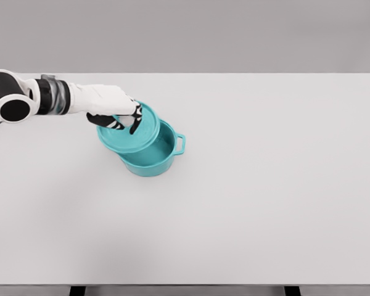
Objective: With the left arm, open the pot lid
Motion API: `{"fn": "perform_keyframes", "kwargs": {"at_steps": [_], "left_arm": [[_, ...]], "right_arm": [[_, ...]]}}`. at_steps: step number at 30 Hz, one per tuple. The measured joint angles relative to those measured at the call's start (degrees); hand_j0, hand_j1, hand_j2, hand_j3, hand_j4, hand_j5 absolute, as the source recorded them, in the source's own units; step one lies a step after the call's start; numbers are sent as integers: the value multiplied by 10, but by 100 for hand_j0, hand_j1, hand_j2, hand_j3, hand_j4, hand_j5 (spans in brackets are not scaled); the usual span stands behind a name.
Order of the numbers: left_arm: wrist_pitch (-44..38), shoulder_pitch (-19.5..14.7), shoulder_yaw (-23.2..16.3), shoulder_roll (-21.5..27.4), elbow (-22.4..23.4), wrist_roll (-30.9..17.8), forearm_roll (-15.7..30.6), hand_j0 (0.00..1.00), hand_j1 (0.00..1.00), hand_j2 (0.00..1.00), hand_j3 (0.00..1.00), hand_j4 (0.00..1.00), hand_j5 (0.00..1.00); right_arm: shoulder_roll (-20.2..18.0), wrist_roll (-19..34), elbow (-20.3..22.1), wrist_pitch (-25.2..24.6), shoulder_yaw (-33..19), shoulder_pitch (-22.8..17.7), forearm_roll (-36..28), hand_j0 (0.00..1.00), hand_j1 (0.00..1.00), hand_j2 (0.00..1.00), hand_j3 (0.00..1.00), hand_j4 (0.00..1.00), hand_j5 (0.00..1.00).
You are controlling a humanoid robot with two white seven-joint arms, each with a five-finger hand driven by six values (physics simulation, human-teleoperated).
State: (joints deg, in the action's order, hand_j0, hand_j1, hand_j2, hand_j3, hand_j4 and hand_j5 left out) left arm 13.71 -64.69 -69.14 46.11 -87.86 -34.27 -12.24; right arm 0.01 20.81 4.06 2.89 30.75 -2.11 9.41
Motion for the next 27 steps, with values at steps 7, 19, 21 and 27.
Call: {"fn": "perform_keyframes", "kwargs": {"at_steps": [7, 19, 21, 27], "left_arm": [[2, 5, 0, 74, 0, 2, -35, 35, 35, 35, 35, 35, 35], [2, 40, 0, 120, 31, 4, -117, 100, 100, 100, 100, 100, 100], [1, 40, 1, 118, 34, 4, -119, 100, 100, 100, 100, 100, 100], [1, 49, 1, 111, 54, 4, -120, 100, 100, 100, 100, 100, 100]], "right_arm": [[0, 0, 0, 0, 0, 0, 0, 100, 100, 100, 100, 100, 100], [0, 0, 0, 0, 0, 0, 0, 100, 100, 100, 100, 100, 100], [0, 0, 0, 0, 0, 0, 0, 100, 100, 100, 100, 100, 100], [0, 0, 0, 0, 0, 0, 0, 100, 100, 100, 100, 100, 100]]}}
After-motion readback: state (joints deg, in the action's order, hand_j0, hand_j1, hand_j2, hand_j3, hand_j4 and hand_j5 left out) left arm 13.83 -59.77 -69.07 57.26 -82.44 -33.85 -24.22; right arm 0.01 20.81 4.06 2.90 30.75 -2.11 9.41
